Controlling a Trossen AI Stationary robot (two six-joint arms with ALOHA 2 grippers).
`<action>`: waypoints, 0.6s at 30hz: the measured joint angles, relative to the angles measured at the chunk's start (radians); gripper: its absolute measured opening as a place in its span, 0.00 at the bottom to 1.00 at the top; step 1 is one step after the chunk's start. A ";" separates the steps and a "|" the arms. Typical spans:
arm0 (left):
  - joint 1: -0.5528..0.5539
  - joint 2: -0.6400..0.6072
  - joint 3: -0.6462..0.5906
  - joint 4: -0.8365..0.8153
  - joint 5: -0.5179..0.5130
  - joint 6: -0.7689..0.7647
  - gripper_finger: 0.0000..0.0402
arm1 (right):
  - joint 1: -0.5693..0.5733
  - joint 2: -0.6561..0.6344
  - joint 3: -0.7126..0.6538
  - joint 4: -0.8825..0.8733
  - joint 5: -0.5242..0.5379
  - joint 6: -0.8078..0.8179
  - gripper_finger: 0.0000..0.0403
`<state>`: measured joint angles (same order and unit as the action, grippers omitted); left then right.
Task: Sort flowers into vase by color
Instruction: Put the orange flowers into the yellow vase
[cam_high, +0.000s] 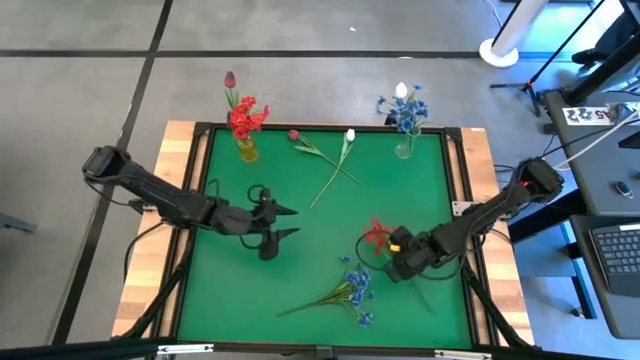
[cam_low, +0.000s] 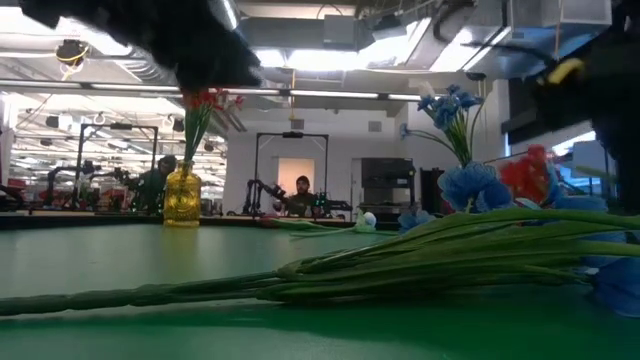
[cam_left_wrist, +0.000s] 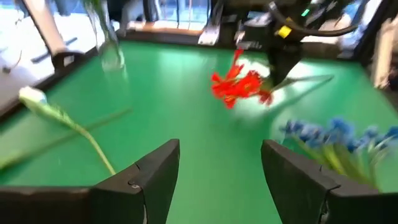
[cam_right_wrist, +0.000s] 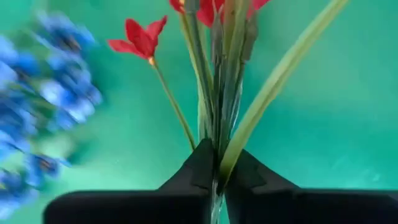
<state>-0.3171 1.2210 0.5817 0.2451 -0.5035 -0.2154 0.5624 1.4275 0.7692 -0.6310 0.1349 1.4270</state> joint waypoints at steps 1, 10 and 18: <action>-0.005 -0.027 0.005 -0.012 -0.001 0.013 0.55 | -0.002 -0.021 0.000 -0.002 0.035 -0.007 0.03; -0.039 -0.300 0.054 -0.071 0.117 0.124 0.55 | -0.009 -0.249 0.001 0.121 0.574 -0.242 0.01; -0.016 -0.342 0.055 -0.023 0.207 0.145 0.55 | -0.094 -0.279 0.002 0.726 0.713 -0.935 0.01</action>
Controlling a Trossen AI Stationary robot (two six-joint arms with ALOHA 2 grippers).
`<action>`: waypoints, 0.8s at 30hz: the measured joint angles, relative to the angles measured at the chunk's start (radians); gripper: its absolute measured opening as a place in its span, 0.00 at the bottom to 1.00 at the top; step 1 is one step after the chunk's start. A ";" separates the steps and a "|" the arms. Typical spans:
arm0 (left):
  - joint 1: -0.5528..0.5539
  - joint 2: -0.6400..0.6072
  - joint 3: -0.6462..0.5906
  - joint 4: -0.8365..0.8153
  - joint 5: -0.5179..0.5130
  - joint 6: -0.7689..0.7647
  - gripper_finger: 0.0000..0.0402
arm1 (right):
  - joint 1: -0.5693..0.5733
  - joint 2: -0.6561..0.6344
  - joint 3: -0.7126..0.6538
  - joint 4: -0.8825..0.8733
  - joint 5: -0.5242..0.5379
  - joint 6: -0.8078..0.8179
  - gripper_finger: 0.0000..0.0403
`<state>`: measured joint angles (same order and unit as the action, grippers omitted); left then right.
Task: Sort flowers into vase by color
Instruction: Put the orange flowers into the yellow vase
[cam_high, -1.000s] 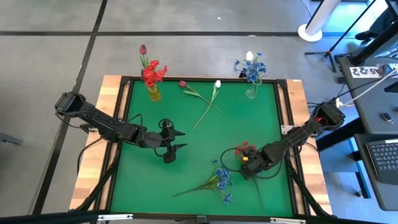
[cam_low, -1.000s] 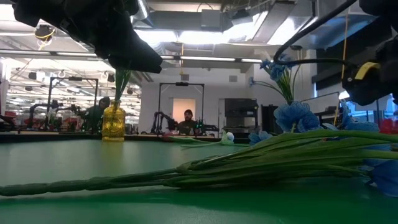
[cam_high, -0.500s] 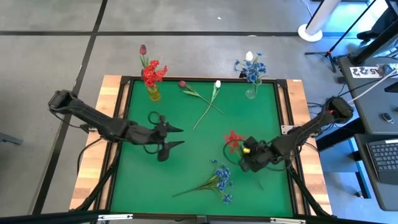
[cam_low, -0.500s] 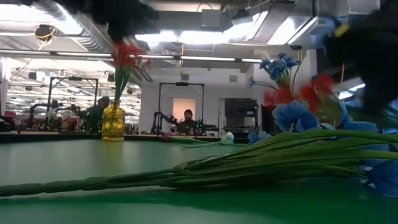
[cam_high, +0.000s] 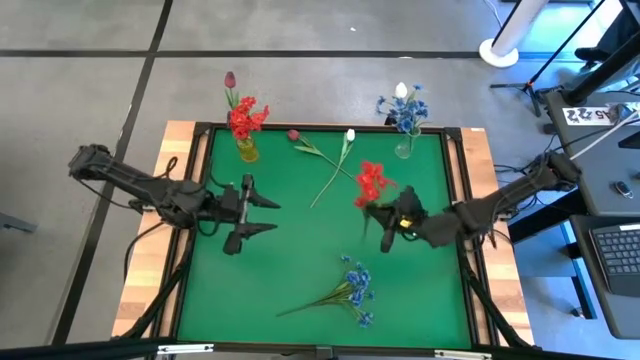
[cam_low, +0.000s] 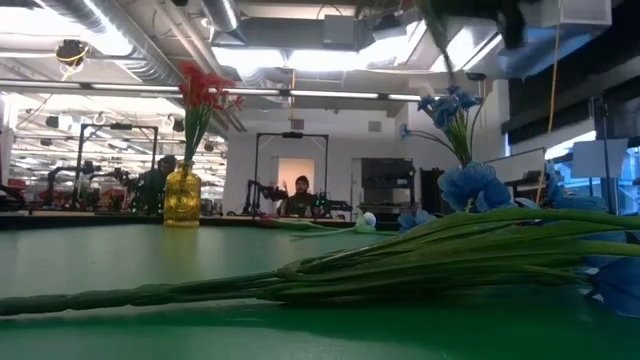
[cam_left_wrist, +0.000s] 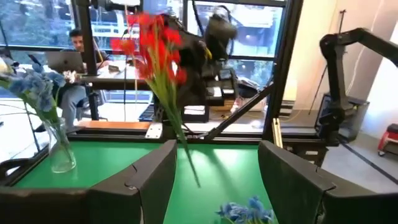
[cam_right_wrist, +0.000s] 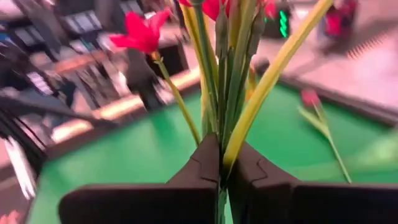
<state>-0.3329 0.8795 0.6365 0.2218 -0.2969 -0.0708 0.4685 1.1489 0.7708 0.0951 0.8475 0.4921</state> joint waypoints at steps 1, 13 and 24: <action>0.009 0.010 0.000 0.006 0.022 -0.004 0.55 | -0.024 0.005 0.000 0.072 -0.035 -0.058 0.01; 0.081 0.274 0.000 0.260 0.057 -0.027 0.55 | -0.332 0.144 0.000 0.581 -0.598 -0.216 0.01; 0.183 0.366 0.000 0.421 -0.022 -0.122 0.56 | -0.425 0.206 0.000 0.735 -0.800 -0.184 0.01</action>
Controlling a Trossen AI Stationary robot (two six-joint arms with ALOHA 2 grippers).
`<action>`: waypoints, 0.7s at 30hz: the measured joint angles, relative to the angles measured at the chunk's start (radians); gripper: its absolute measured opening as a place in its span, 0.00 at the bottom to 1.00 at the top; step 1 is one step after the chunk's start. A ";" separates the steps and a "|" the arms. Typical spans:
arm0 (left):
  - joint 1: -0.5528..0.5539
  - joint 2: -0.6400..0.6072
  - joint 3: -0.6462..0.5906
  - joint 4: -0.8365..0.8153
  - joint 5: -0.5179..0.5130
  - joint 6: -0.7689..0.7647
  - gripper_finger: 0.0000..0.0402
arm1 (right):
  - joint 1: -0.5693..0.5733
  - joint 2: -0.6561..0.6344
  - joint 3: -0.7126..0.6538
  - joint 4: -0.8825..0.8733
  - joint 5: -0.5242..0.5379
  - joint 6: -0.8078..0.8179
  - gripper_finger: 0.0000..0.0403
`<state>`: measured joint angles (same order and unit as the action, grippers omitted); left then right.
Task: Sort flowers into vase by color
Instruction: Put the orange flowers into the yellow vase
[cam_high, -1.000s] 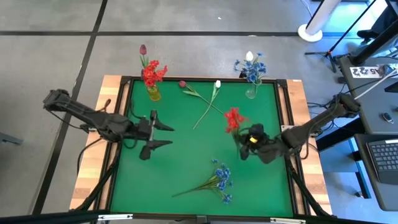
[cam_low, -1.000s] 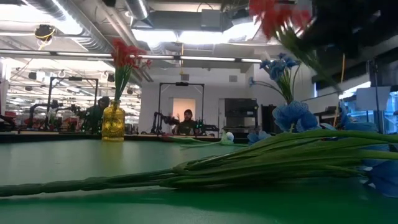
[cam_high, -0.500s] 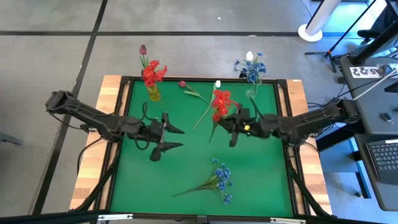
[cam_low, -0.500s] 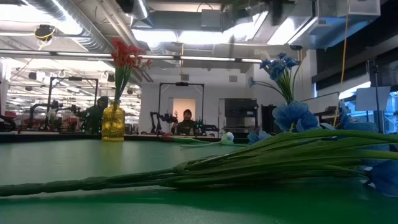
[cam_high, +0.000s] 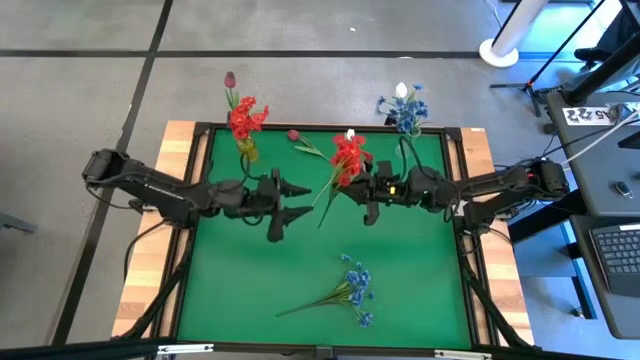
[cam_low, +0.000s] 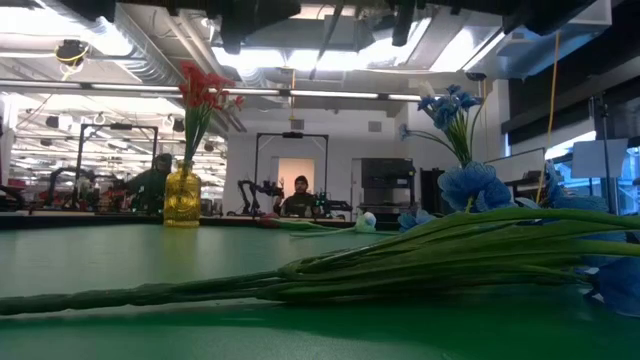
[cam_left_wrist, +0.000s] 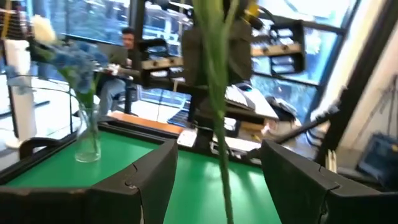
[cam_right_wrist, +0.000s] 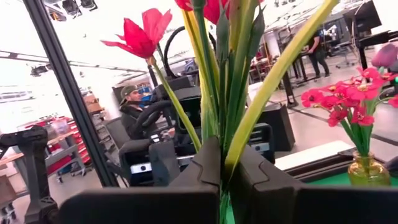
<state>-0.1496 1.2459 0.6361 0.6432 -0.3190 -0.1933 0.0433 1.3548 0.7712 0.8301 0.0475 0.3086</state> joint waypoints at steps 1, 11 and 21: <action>0.010 0.001 0.000 0.007 0.000 -0.015 0.56 | 0.000 0.000 0.000 0.004 0.000 -0.003 0.01; 0.069 0.001 0.000 0.034 0.127 -0.093 0.56 | 0.002 0.087 0.101 0.027 -0.025 -0.056 0.01; 0.068 0.001 0.000 0.022 0.200 -0.094 0.56 | 0.002 0.223 0.325 -0.171 -0.068 -0.102 0.01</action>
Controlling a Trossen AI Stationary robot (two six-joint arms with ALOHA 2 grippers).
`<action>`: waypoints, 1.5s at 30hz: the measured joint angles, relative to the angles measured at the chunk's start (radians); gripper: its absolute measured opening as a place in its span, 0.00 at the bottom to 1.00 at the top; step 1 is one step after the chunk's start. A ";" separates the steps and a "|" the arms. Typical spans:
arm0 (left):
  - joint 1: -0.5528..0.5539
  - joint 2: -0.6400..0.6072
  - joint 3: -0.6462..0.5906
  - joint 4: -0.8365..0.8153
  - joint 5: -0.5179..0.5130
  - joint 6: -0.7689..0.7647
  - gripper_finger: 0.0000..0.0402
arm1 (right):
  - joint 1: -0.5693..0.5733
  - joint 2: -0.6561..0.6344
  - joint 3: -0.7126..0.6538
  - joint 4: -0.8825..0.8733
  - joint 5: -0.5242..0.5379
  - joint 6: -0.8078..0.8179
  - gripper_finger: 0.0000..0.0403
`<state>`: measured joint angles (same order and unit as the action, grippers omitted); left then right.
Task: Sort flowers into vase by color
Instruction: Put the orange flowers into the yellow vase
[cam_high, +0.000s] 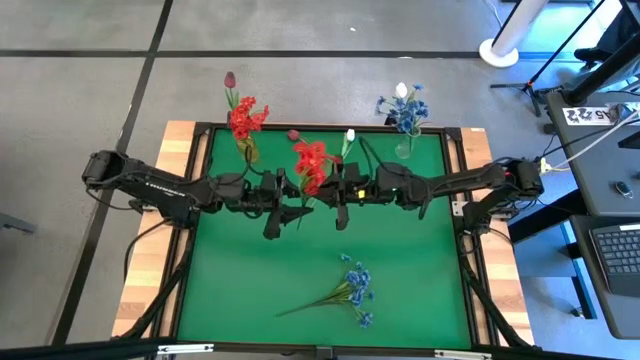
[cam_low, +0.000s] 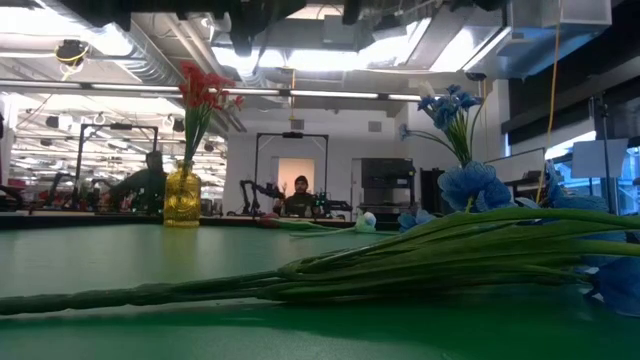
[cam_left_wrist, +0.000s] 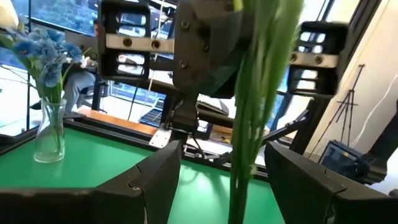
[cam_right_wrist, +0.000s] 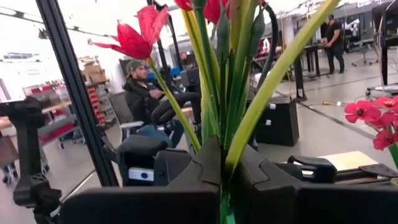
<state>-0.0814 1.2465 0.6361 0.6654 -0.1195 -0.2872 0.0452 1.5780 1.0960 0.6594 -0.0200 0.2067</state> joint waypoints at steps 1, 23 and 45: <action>0.000 0.000 0.000 -0.004 -0.001 0.000 0.56 | 0.000 0.005 0.013 -0.015 -0.002 -0.002 0.01; 0.000 -0.088 0.000 -0.154 -0.029 0.028 0.33 | 0.000 0.011 0.030 -0.105 -0.017 0.000 0.01; -0.001 -0.136 0.000 -0.223 -0.079 0.055 0.01 | 0.000 -0.035 0.029 -0.163 -0.061 -0.031 0.51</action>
<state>-0.0822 1.1105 0.6361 0.4423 -0.1980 -0.2321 0.0452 1.5432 1.1252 0.4963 -0.0813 0.1760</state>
